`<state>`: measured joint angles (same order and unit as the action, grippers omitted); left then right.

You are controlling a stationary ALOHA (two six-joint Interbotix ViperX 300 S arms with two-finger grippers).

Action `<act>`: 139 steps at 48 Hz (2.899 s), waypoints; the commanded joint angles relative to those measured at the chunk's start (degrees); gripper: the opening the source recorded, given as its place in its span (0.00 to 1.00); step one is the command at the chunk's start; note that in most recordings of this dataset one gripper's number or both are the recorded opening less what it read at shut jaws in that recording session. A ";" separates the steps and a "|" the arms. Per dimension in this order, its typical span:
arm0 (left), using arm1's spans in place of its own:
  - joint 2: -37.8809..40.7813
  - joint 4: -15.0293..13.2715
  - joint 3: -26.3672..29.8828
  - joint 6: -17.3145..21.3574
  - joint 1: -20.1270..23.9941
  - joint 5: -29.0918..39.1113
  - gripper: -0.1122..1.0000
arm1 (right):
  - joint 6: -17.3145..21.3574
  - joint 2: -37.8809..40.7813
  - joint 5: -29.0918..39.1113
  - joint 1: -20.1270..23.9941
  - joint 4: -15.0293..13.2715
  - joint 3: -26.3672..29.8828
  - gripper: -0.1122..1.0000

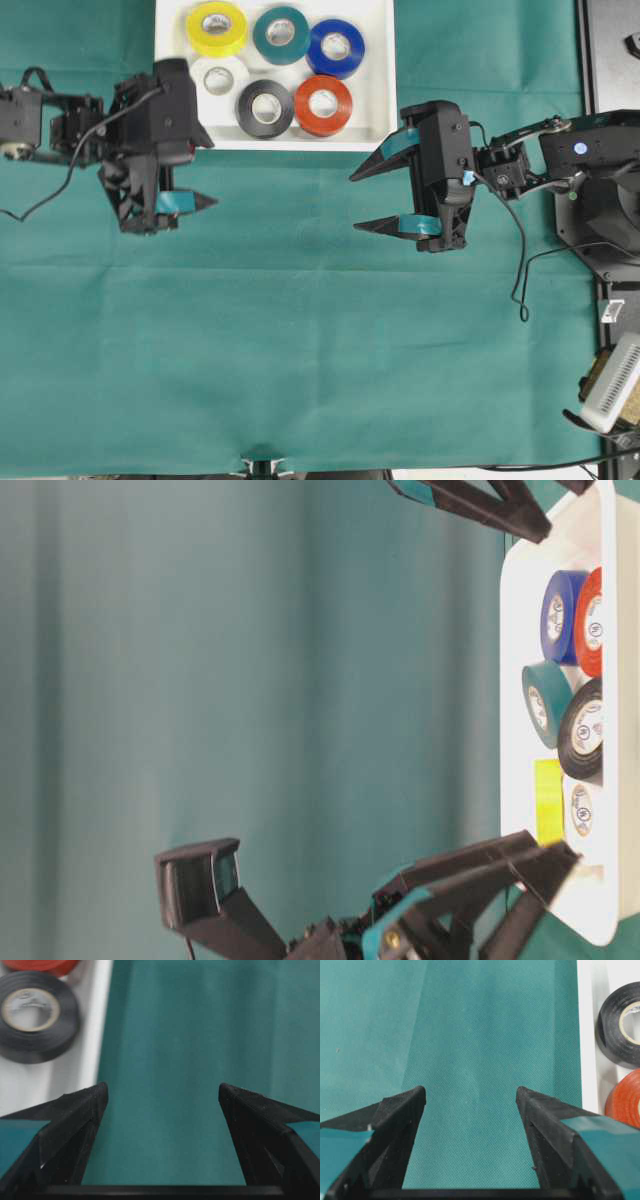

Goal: Put the tape alternately from left to right into the white case.

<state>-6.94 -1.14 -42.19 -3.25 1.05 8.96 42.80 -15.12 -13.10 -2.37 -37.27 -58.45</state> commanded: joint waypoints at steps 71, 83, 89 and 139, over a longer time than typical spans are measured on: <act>-13.97 -0.09 -10.02 0.35 -1.93 -7.56 0.61 | 0.00 -10.28 1.14 0.18 0.09 -2.46 0.71; -19.25 -0.09 -13.80 0.53 -1.93 -10.37 0.61 | 0.00 -15.03 1.14 0.18 0.09 -4.92 0.71; -21.80 -0.09 -15.91 0.44 -1.93 -11.78 0.61 | 0.00 -17.40 1.14 0.18 0.09 -5.89 0.71; -41.66 -0.09 -28.30 0.35 -1.23 -13.71 0.61 | 0.00 -35.77 1.14 0.09 0.09 -14.59 0.71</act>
<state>-47.55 -1.23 -70.40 -2.81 -0.35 -4.31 42.80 -50.71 -11.78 -2.37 -37.27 -73.56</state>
